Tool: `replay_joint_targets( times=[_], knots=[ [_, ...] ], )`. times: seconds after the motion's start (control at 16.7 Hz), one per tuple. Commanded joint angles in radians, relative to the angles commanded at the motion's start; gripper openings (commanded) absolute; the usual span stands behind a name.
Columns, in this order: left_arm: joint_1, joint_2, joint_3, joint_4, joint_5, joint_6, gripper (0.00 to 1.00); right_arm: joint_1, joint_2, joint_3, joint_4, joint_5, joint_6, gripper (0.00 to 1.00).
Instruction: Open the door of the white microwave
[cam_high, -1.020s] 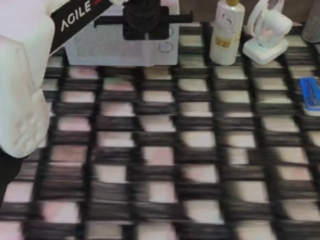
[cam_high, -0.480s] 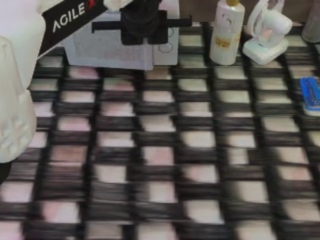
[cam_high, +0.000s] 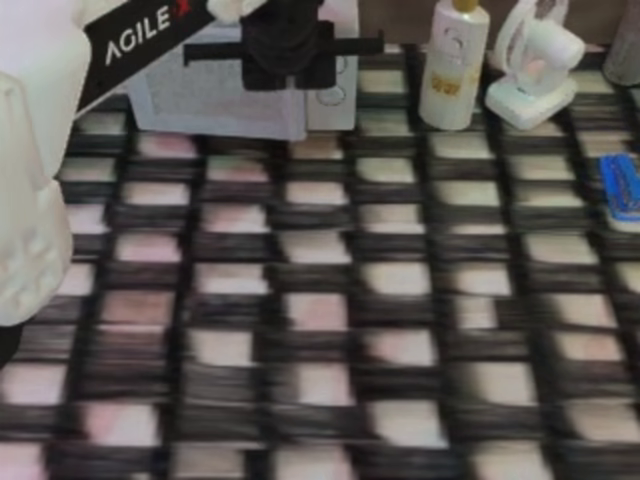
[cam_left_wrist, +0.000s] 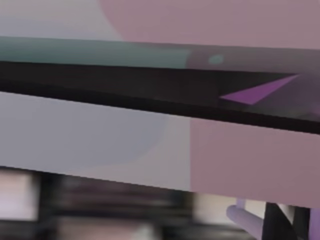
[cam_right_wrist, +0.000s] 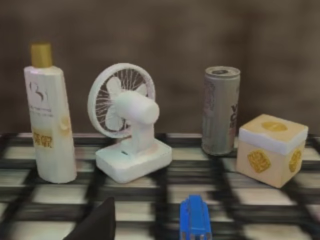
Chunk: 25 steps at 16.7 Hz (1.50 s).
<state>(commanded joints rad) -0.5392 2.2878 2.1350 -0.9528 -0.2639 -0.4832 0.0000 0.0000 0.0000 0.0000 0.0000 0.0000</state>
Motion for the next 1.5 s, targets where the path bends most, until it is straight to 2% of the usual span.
replay_joint_targets(
  times=[0.9, 1.5],
  knots=[
    [-0.005, 0.002, -0.003, 0.004, 0.007, -0.003, 0.0, 0.0, 0.0, 0.0, 0.0, 0.0, 0.0, 1.0],
    [0.009, -0.108, -0.179, 0.095, 0.047, 0.096, 0.0, 0.0, 0.0, 0.0, 0.0, 0.0, 0.0, 1.0]
  ],
)
